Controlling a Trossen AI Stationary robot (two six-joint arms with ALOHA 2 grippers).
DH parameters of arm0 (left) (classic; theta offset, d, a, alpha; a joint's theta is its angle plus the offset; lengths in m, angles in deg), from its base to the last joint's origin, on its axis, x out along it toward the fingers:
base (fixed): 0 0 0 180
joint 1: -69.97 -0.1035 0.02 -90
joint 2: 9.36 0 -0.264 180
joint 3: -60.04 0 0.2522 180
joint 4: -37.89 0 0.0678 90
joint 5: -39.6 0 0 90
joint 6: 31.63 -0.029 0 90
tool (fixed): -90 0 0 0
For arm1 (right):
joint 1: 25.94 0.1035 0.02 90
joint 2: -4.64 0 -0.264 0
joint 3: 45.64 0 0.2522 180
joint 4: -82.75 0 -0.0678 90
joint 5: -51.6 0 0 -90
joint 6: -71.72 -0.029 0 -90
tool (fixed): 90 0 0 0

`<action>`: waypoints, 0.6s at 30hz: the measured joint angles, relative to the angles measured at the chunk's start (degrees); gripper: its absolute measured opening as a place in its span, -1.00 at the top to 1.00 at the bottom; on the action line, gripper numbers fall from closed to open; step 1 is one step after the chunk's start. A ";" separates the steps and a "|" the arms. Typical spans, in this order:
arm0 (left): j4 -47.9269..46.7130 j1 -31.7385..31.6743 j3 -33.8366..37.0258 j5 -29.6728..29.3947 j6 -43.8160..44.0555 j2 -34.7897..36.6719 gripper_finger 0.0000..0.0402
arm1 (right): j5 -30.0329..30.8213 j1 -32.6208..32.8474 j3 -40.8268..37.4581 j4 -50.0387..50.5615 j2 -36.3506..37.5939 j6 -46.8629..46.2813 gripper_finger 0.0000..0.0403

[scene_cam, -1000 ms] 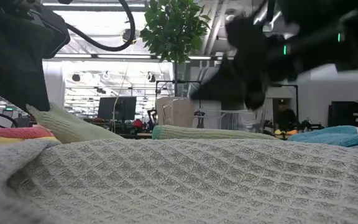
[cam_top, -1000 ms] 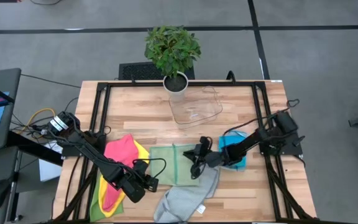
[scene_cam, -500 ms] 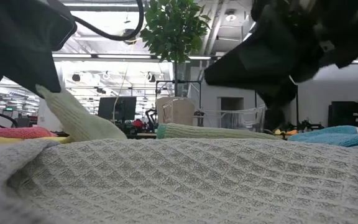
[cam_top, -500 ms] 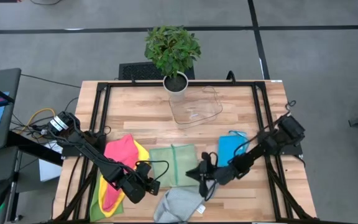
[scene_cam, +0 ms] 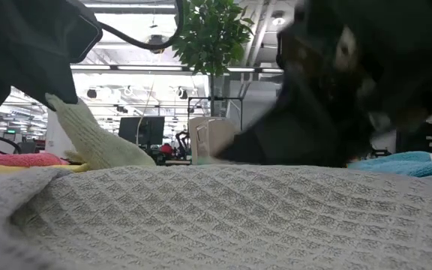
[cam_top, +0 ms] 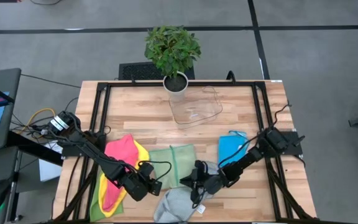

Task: Fold microfiber towels
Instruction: Fold the light green microfiber cloth

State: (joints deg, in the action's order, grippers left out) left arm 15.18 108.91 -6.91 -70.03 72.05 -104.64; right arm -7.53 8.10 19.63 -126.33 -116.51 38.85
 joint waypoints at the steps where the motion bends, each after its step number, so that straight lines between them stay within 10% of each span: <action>1: 0.00 0.00 0.00 0.19 0.05 0.00 0.99 | -0.31 0.14 0.01 -0.03 -0.65 -0.93 0.68; 18: 11.43 -3.17 -0.44 3.33 -3.60 0.00 0.99 | -1.01 -0.08 0.44 0.50 -2.36 -1.80 0.68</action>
State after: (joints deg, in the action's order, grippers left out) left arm 26.61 105.74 -7.35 -66.70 68.44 -104.64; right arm -8.55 8.03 20.06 -125.83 -118.87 37.05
